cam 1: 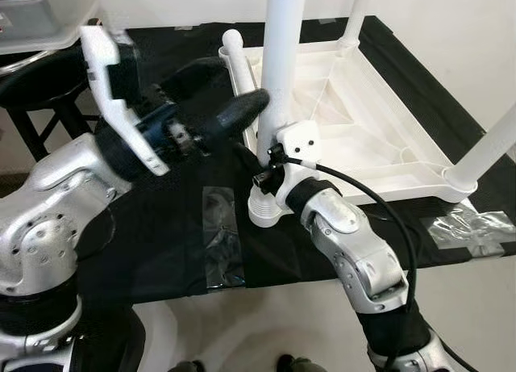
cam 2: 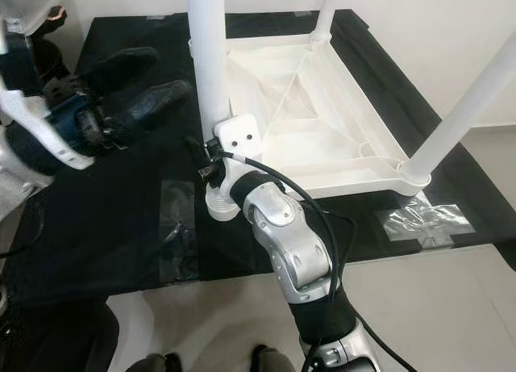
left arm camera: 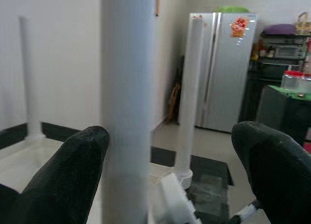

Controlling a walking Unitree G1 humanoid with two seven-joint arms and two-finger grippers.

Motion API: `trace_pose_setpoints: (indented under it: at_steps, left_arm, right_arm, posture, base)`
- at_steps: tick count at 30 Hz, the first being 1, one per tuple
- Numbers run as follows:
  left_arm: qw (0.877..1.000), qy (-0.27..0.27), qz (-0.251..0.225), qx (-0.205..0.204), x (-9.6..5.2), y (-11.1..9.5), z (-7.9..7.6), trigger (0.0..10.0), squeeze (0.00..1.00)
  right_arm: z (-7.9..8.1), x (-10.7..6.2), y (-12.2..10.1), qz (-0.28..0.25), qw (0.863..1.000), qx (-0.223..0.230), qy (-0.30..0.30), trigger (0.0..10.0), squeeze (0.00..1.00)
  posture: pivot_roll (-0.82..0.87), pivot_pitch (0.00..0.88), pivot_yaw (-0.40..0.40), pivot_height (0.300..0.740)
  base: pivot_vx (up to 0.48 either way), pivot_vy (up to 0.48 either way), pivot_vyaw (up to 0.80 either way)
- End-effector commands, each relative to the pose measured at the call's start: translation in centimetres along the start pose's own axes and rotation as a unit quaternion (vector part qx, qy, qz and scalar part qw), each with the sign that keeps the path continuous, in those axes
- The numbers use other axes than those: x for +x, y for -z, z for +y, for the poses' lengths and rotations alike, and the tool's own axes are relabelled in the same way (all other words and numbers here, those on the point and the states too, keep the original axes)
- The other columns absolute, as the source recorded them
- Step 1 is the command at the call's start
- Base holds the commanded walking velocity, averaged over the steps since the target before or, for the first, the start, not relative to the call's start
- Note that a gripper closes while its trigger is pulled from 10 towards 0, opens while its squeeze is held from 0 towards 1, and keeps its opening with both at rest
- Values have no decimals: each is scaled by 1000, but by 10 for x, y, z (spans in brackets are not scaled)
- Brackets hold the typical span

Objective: Building children table

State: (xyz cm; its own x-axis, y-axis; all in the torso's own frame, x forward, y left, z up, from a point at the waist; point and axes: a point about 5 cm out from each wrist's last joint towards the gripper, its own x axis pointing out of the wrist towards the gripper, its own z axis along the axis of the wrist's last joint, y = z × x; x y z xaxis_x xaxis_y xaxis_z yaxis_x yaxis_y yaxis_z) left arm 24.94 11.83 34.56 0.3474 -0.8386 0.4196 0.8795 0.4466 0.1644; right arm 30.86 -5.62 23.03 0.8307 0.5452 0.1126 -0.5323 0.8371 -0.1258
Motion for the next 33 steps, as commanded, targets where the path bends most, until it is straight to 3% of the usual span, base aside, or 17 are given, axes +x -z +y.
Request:
trace_pose_setpoints:
  at_steps: [1,2,4,9,16,17,29,33]
  left_arm:
    - [1000,6,10,-9,3,5,0,10000,0]
    - [1000,-4,19,-7,15,9,6,10000,0]
    - [1000,-4,19,-7,15,9,6,10000,0]
    - [999,-21,38,7,43,11,22,10000,0]
    - [999,-8,39,14,53,10,24,10000,0]
    - [999,-3,35,12,55,8,24,0,0]
    - [999,23,36,25,59,1,23,0,0]
    - [998,31,40,34,56,-1,22,0,0]
  right_arm:
    - [3,-2,34,85,996,20,-1,10000,0]
    - [5,0,32,81,996,19,-3,10000,0]
    - [5,0,32,81,996,19,-3,10000,0]
    - [9,3,29,73,997,16,-13,10000,0]
    - [10,4,29,72,997,15,-16,10000,0]
    - [11,4,29,72,997,14,-18,10000,0]
    - [8,5,21,50,998,11,-45,10000,0]
    - [-9,5,11,33,997,9,-63,10000,0]
  posture:
    - [21,195,-7,740]
    - [18,191,-3,740]
    - [18,191,-3,740]
    - [13,180,9,740]
    - [9,174,13,740]
    - [7,170,12,740]
    - [9,168,6,740]
    - [11,176,3,740]
  base:
    - [0,0,0]
    - [0,0,0]
    - [0,0,0]
    - [0,0,0]
    - [0,0,0]
    - [0,0,0]
    - [0,0,0]
    - [0,0,0]
